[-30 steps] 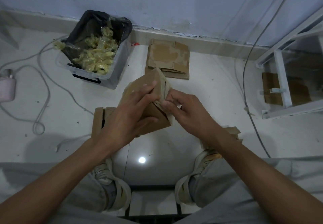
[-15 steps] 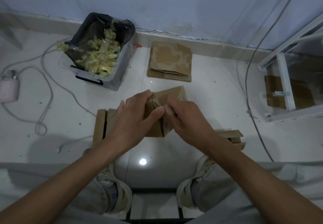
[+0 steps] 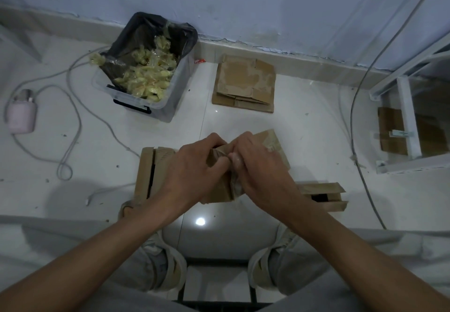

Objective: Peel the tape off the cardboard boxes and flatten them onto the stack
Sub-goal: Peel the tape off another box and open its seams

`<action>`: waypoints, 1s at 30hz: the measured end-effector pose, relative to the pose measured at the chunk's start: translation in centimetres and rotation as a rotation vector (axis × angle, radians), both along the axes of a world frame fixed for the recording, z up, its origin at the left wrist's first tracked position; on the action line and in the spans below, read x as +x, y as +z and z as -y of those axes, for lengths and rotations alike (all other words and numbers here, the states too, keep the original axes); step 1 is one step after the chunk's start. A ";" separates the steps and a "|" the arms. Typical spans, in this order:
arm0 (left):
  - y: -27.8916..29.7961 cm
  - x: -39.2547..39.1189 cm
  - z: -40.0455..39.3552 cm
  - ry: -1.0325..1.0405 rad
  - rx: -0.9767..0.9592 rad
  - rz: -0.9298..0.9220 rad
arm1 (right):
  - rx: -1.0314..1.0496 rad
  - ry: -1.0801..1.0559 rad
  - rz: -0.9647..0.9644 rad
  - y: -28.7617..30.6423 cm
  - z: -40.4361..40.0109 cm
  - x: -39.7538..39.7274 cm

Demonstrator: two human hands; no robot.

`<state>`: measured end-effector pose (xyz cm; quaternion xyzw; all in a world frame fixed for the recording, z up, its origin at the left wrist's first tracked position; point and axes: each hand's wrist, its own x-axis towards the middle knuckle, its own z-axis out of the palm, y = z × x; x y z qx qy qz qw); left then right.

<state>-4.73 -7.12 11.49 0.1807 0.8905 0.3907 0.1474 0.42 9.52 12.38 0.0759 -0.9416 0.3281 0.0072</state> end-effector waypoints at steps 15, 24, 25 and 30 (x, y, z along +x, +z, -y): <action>1.5 -0.4 -0.5 0.024 -0.087 -0.240 | 0.319 -0.002 -0.207 0.7 0.6 0.8; 1.3 -1.5 -0.4 0.044 -0.031 -0.353 | 0.295 -0.021 -0.264 1.5 0.7 0.6; 1.4 -1.3 -0.5 0.052 -0.022 -0.336 | 0.297 -0.023 -0.262 1.5 0.6 0.7; 3.2 -2.1 -0.6 0.118 0.146 0.099 | 0.353 0.057 -0.246 1.9 -0.6 0.9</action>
